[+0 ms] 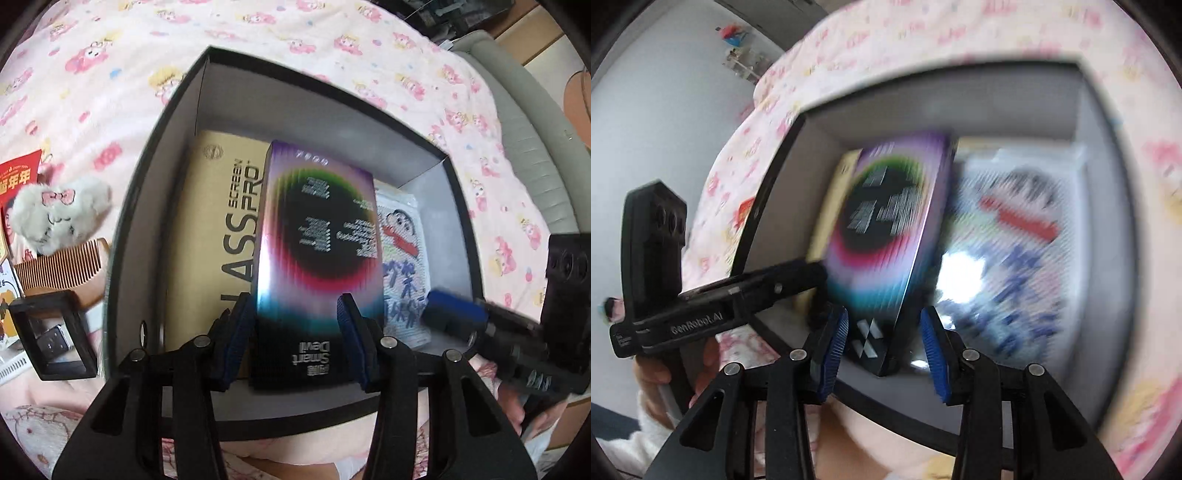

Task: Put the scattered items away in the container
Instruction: 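Carry the Smart Devil box with the left gripper into the black box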

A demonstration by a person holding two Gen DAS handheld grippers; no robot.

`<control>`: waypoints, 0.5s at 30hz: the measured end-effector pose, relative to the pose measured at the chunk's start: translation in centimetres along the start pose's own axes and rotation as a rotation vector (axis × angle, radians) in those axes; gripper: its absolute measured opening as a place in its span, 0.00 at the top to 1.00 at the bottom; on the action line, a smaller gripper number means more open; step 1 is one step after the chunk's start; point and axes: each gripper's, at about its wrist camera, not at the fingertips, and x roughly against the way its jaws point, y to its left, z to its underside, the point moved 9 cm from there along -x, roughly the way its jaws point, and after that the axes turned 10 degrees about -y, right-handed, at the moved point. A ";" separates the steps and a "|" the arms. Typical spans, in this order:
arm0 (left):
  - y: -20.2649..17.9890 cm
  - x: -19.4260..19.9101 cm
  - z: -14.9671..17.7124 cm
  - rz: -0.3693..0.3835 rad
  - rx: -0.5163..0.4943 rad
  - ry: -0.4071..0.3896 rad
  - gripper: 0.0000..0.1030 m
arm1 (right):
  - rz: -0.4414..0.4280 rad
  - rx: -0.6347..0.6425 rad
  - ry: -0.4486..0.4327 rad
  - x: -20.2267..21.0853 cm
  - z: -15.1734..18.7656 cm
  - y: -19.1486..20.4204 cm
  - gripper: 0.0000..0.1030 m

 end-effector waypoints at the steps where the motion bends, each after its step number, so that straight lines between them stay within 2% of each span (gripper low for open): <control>1: 0.1 0.3 -0.2 0.004 0.004 -0.011 0.55 | 0.034 0.013 -0.027 0.5 -0.7 -0.4 0.64; 3: 0.3 0.9 -0.6 0.023 0.009 -0.031 0.55 | 0.141 0.029 -0.035 0.1 -1.9 -1.4 0.64; 6: 0.2 1.2 -0.9 0.030 0.006 -0.038 0.58 | 0.206 0.095 0.015 -2.2 -2.3 -0.9 0.65; 9: 0.3 1.3 -1.0 0.030 -0.005 -0.037 0.60 | 0.233 0.135 0.069 -4.5 -1.7 -0.8 0.65; 11: 0.7 1.8 -1.0 0.056 0.003 -0.043 0.60 | 0.183 0.118 0.095 -5.5 -1.4 0.0 0.70; 15: 0.0 0.8 -1.3 0.069 0.006 -0.038 0.60 | 0.095 0.116 0.099 -6.7 -1.8 2.2 0.69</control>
